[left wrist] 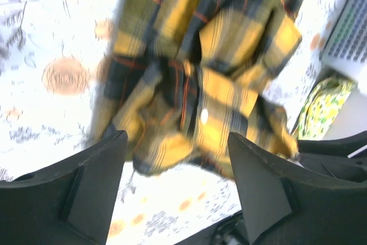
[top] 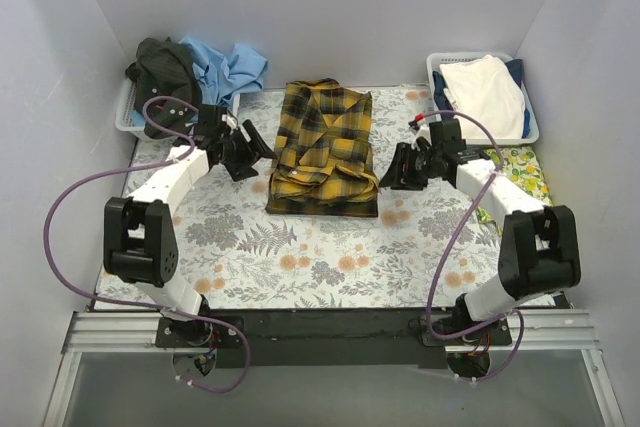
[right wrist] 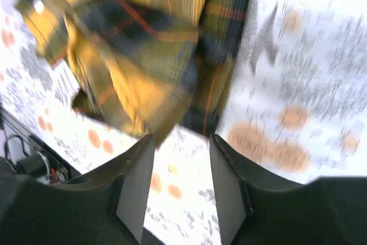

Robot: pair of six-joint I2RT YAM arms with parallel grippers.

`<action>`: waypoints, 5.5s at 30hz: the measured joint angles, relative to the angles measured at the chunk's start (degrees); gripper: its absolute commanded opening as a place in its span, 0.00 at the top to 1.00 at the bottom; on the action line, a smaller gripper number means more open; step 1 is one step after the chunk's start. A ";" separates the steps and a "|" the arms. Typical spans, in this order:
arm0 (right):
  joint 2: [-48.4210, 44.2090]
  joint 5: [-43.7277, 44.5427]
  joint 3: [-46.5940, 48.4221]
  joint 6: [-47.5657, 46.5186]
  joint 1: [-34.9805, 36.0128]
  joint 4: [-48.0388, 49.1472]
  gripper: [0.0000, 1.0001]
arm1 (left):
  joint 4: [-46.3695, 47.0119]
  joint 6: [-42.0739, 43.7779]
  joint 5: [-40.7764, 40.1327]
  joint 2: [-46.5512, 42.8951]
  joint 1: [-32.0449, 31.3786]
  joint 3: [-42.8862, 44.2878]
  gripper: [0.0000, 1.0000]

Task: Fold and stack the long sleeve shirts
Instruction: Fold the shirt

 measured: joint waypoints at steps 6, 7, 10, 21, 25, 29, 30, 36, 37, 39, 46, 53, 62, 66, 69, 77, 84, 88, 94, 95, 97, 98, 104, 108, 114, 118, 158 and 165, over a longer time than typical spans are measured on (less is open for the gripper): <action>-8.17 6.60 -9.40 -1.16 7.13 -2.80 0.67 | -1.09 4.13 1.38 -8.41 -2.49 -9.42 0.39; -8.28 7.69 -10.01 -1.14 9.05 -3.23 0.69 | -1.33 4.48 1.53 -8.92 -3.34 -10.36 0.40; -7.21 9.66 -10.54 -0.57 14.73 -3.41 0.73 | -1.70 5.44 1.57 -9.29 -7.37 -12.92 0.44; 8.68 13.07 0.28 1.49 22.34 1.18 0.82 | -1.57 5.68 1.05 -8.74 -10.45 -14.99 0.46; 14.21 14.40 8.68 1.42 22.82 2.54 0.83 | -1.70 5.90 0.61 -8.74 -10.43 -14.99 0.46; 19.30 15.80 17.75 1.42 22.99 3.23 0.83 | -2.05 6.12 0.31 -8.74 -10.43 -14.99 0.45; 20.37 16.28 19.71 1.44 22.99 3.41 0.83 | -2.14 6.27 0.20 -8.76 -10.43 -14.99 0.45; 27.06 20.74 30.08 1.57 22.49 3.82 0.83 | -2.62 6.88 -0.22 -8.79 -10.43 -14.97 0.44; 28.46 21.84 31.95 1.64 22.18 3.80 0.83 | -2.75 6.95 -0.31 -8.81 -10.43 -14.93 0.43; 30.84 23.34 34.84 1.77 21.46 3.91 0.82 | -3.21 7.15 -0.37 -8.87 -10.43 -14.69 0.43; 41.46 25.38 49.62 2.95 16.48 3.87 0.76 | -4.28 7.30 -0.59 -9.09 -10.43 -14.10 0.37; 39.17 25.57 48.30 1.53 12.66 2.49 0.72 | -4.17 5.27 -0.59 -9.09 -10.43 -13.84 0.29; 12.04 22.97 15.06 -5.86 14.56 -1.22 0.70 | -0.15 0.20 -0.35 -9.09 -10.38 -16.87 0.27; 7.34 22.21 7.91 -7.17 15.85 -2.21 0.70 | 0.48 -0.92 -0.52 -9.38 -10.38 -17.92 0.26; 7.85 22.34 5.60 -7.69 15.91 -2.23 0.70 | 0.83 -1.53 -0.59 -10.08 -10.38 -18.56 0.25; 15.43 23.15 5.18 -8.46 15.89 0.66 0.75 | 1.03 -4.31 -1.55 -15.37 -10.38 -21.31 0.20; 10.78 22.80 -2.58 -5.79 21.77 7.48 0.76 | -0.04 -7.72 -3.78 -23.04 -10.23 -26.01 0.17; 9.38 21.18 -4.57 -2.38 31.15 8.28 0.76 | -2.38 -9.77 -5.84 -26.40 -9.79 -29.35 0.16; 11.74 16.65 -0.22 0.94 43.41 5.18 0.74 | -5.62 -13.73 -9.31 -30.25 -8.41 -33.73 0.13; 12.07 16.22 1.05 1.25 44.26 4.52 0.74 | -5.75 -14.80 -9.88 -31.12 -8.11 -34.34 0.13; 12.02 15.89 3.78 1.70 44.98 3.43 0.73 | -5.60 -16.00 -10.43 -31.89 -7.58 -34.84 0.13; 11.78 16.17 4.90 1.79 44.94 3.26 0.73 | -5.27 -16.70 -10.69 -32.22 -7.37 -35.10 0.13; 6.82 21.35 9.66 1.20 44.00 -0.24 0.69 | -1.57 -19.80 -11.41 -31.50 -6.88 -36.61 0.20; 4.35 24.11 12.46 0.17 42.64 -1.95 0.69 | 3.65 -21.73 -10.19 -28.59 -6.88 -39.80 0.26; 4.02 26.08 14.49 -0.66 38.14 -3.56 0.69 | 11.69 -24.98 -8.41 -26.58 -6.73 -43.36 0.28; 4.59 26.47 16.15 -1.90 34.82 -5.18 0.69 | 18.21 -27.30 -7.02 -24.59 -6.73 -44.65 0.32; 13.88 23.61 16.17 -4.48 28.89 -8.70 0.65 | 0.00 10.32 -7.17 -3.41 5.92 -18.75 0.44; 17.14 24.02 33.68 -6.82 28.59 -9.81 0.64 | 7.65 7.19 -2.60 -5.99 7.78 -24.28 0.38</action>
